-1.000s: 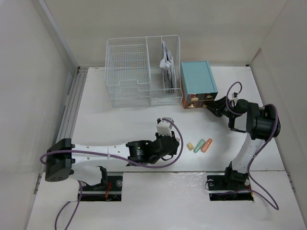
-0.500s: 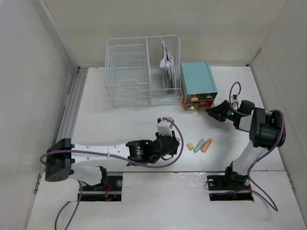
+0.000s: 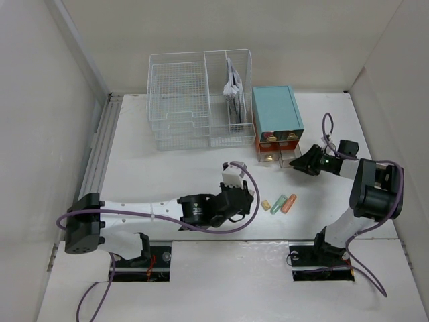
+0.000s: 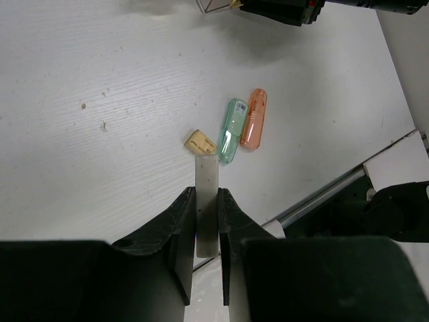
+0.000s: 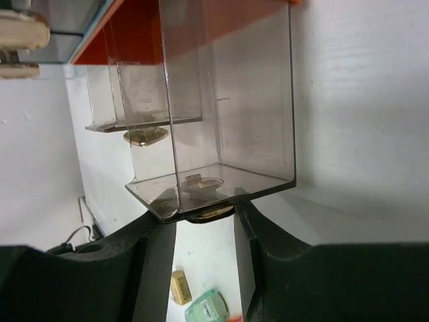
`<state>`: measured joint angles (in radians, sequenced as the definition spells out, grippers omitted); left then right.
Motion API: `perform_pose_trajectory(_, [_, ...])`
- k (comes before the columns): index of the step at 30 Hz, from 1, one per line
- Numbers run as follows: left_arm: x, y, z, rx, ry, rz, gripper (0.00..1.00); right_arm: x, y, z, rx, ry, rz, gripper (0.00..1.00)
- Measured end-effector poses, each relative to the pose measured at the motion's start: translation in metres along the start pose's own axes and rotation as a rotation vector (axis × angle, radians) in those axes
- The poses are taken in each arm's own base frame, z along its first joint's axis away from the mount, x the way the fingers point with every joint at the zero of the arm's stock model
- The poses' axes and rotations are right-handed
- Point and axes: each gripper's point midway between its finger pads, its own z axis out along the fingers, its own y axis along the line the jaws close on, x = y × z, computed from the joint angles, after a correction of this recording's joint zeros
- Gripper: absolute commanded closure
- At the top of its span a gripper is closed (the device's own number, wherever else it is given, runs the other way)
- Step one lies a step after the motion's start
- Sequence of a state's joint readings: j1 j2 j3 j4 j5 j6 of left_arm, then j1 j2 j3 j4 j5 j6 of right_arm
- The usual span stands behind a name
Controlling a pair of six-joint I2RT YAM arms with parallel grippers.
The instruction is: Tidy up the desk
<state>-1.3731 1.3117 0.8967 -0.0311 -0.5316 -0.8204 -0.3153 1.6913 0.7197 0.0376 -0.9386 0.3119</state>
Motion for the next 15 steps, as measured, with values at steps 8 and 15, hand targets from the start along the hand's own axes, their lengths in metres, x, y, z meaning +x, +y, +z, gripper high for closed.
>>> perform_pose_trajectory(8, [-0.001,-0.005,0.005,-0.004,0.003,0.03,1.0,0.007,-0.004,-0.01,0.082,0.061,-0.023,0.47])
perform_pose_trajectory(15, [-0.004,-0.013,0.011,-0.002,0.001,0.054,1.0,0.031,-0.005,-0.011,0.061,0.154,0.029,0.28])
